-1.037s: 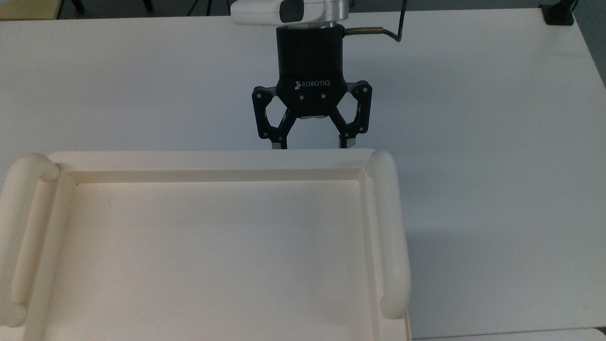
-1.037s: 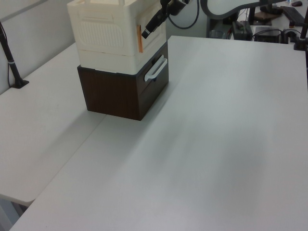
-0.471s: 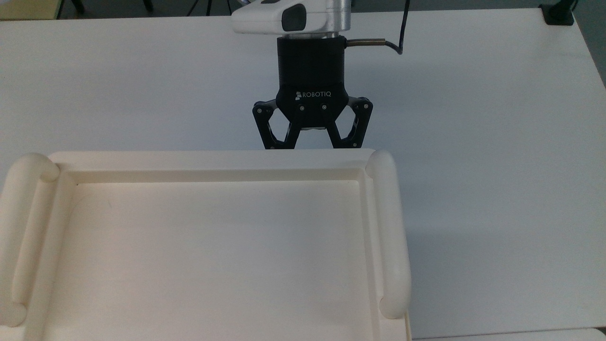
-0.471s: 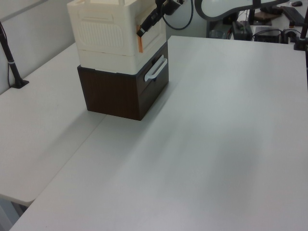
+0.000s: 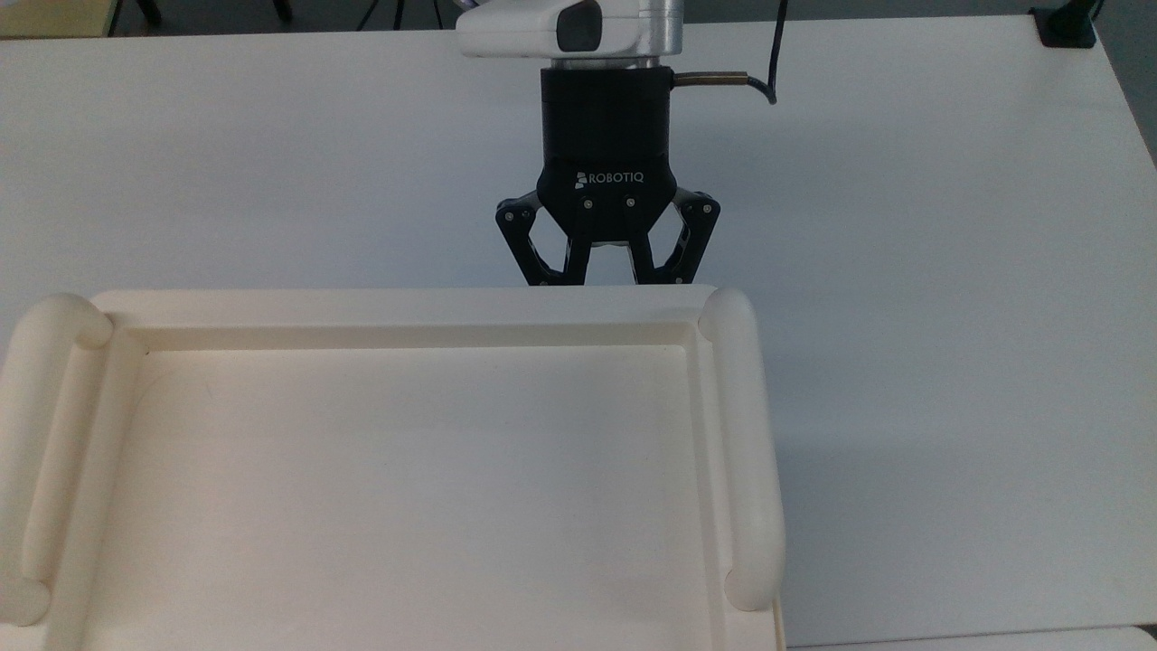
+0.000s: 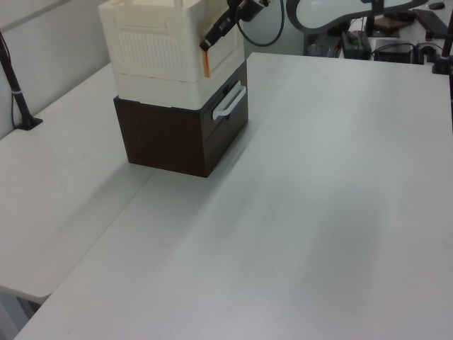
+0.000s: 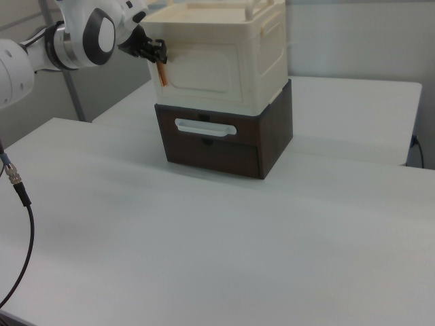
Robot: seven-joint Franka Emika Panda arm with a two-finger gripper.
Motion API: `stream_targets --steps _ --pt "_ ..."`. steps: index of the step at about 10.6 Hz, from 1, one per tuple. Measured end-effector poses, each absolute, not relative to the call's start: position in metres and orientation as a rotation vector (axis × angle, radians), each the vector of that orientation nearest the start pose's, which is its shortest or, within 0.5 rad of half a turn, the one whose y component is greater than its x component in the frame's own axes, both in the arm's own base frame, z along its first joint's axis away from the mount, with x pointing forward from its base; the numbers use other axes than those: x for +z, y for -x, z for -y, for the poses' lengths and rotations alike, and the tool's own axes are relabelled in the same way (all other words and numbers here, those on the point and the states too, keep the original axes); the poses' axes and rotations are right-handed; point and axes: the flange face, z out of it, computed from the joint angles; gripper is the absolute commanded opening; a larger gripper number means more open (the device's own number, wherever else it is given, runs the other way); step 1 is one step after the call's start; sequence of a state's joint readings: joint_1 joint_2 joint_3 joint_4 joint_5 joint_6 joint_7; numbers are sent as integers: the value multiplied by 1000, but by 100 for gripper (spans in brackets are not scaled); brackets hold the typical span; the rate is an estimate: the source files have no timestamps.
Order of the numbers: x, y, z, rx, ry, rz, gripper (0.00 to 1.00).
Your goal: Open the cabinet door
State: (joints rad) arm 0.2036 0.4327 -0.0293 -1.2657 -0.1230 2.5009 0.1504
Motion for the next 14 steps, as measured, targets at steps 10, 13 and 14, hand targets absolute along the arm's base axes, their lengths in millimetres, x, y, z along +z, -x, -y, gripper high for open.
stream_targets --steps 10,13,14 --pt "623 -687 -131 -1002 2957 83 34" --pt "626 -658 -101 -697 3037 -7 100" --pt "631 -644 -81 -578 3081 -36 100"
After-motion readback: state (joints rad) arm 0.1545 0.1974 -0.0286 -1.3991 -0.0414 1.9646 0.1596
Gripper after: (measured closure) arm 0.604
